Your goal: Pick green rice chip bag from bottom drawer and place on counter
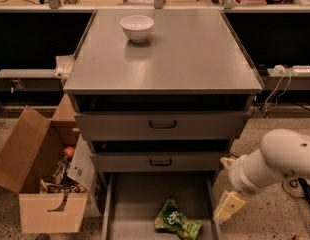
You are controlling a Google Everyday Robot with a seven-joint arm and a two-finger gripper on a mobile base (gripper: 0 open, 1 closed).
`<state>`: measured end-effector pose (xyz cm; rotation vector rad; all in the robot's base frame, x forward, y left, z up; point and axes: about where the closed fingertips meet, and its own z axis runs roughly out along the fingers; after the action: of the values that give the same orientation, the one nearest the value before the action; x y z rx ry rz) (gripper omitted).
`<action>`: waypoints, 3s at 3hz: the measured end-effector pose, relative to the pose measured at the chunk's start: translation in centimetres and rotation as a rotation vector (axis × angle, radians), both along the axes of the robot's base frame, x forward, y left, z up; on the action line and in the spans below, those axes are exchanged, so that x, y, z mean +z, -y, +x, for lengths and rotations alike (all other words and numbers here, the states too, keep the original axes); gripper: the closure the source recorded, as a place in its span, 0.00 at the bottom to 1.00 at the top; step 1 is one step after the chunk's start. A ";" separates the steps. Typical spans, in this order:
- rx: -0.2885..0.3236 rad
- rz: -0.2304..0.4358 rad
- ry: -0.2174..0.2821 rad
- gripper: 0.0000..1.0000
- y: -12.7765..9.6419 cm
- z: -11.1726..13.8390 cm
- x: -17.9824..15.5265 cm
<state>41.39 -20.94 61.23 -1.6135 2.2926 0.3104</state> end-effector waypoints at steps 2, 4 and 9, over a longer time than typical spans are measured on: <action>-0.077 0.150 -0.039 0.00 -2.1 0.2 -11.4; -0.055 0.267 -0.126 0.00 -3.8 0.3 -19.9; -0.120 0.265 -0.171 0.00 -6.0 4.7 -38.3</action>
Offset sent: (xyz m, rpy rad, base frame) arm 0.0037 0.0282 -0.1610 0.2088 0.0623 -0.1088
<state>46.11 -14.96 22.89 -1.3592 2.3411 0.7145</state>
